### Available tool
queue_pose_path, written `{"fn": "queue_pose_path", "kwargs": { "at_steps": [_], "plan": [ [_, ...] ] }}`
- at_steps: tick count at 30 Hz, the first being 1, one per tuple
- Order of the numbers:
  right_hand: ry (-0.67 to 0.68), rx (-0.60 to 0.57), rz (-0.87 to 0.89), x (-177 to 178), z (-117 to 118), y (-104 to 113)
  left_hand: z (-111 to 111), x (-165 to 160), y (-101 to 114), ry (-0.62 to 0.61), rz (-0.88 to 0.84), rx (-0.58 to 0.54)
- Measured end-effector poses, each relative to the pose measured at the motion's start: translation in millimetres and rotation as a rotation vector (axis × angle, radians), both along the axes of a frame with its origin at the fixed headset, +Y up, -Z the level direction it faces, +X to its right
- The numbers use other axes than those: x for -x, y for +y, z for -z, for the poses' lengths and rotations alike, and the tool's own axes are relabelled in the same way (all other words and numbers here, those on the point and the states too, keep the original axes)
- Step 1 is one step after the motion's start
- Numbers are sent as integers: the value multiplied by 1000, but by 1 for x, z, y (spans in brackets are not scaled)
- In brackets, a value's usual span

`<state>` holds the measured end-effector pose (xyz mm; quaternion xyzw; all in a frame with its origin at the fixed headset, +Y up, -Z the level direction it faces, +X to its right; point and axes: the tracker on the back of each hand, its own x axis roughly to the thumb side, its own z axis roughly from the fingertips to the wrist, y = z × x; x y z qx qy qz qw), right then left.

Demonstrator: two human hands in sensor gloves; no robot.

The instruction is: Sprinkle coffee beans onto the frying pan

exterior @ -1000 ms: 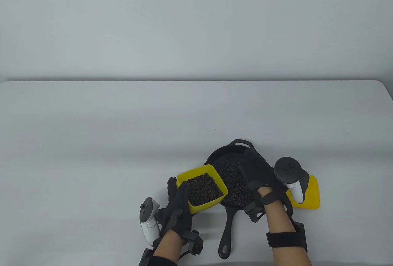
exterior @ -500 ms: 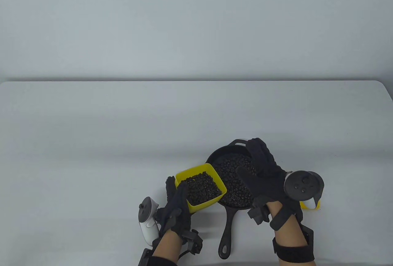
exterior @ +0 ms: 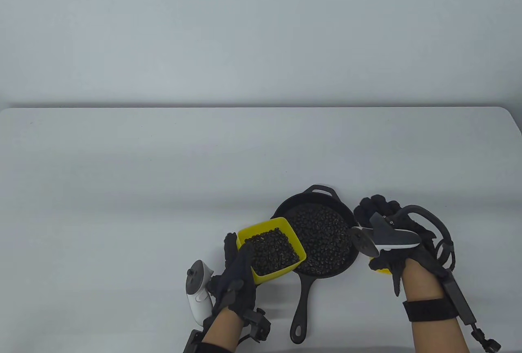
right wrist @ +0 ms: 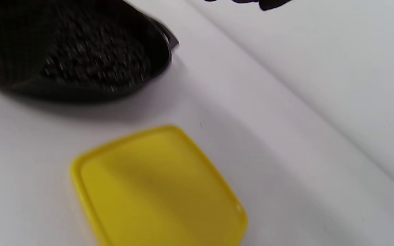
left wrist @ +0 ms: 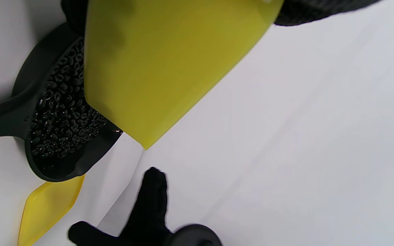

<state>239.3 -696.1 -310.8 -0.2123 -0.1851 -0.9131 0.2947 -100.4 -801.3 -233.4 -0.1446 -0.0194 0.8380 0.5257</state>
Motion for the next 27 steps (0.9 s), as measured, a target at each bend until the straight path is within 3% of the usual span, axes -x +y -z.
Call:
{"fn": "queue_pose_path", "kwargs": {
  "at_steps": [5,9,12,17,23,25,27],
  "plan": [
    [-172,161,-92,-27,15,-48,0,2,0,6,-1,-3],
    [-279,232,-69,-40,22,-67,-1,2,0,15,2,3],
    [-260,231,-47,-43,23,-77,-1,2,1,13,5,5],
    [-265,198,45,-49,19,-73,-1,0,-1,6,8,14],
    [-375,244,185,-69,1,-74,-2,0,2,-2,7,-2],
    [-366,208,156,-69,-3,-61,-2,-1,2,-5,8,-3],
    [-341,162,255,-61,-4,-37,-1,-2,0,-12,15,5]
  ]
}}
